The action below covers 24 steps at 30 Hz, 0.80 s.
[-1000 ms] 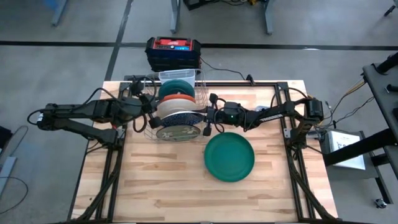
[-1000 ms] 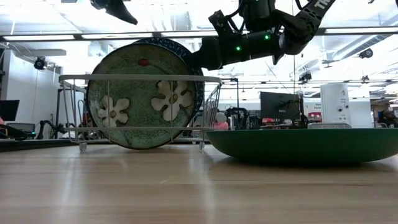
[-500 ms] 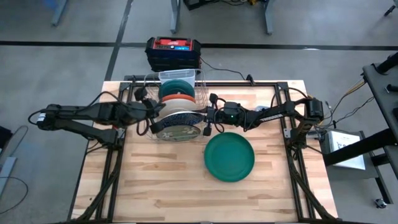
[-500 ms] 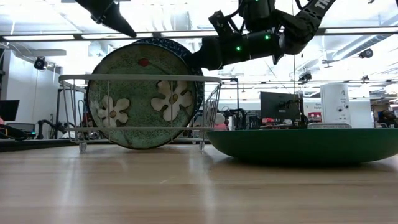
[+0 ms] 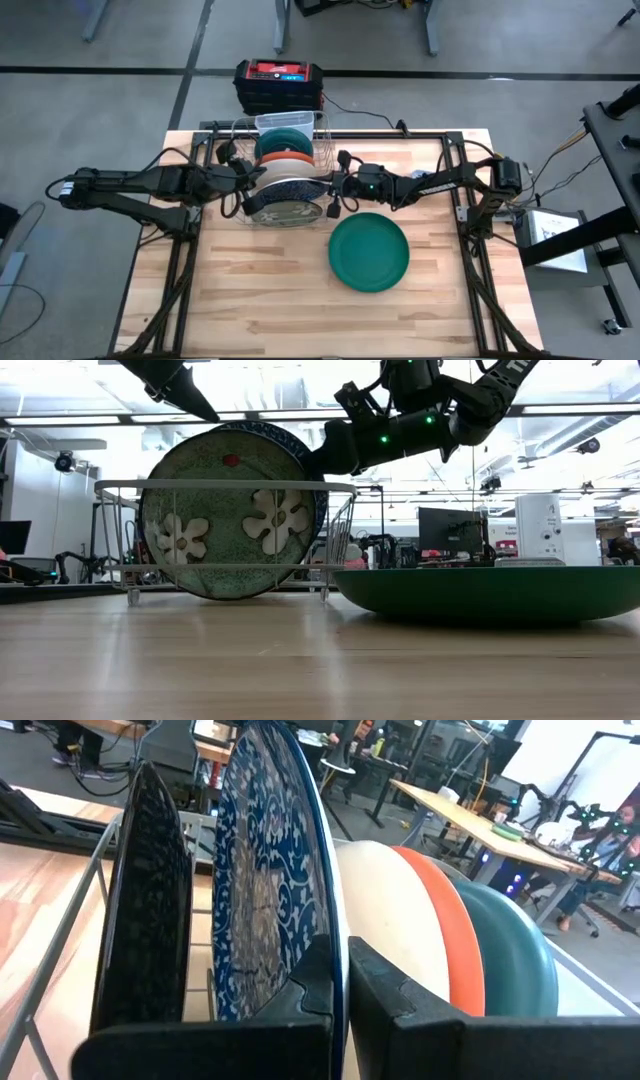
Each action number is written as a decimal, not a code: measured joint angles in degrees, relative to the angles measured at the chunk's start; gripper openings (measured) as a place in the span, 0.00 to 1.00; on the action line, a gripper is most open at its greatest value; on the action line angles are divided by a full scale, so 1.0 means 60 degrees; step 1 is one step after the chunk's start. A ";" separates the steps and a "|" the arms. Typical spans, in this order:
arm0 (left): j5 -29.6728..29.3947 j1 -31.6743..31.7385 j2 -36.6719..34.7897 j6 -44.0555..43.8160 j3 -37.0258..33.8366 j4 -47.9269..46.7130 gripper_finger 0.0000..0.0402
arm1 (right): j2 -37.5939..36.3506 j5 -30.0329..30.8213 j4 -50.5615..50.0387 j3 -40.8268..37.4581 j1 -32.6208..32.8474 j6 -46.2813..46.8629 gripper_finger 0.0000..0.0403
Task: Sort dishes
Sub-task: Put the blue ceramic plate into the dish rack
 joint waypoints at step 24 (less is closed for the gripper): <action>0.0915 -0.0029 0.0000 -0.0784 -0.0040 -0.0477 0.00 | -0.0586 0.0154 0.0333 -0.0069 -0.0068 -0.0639 0.00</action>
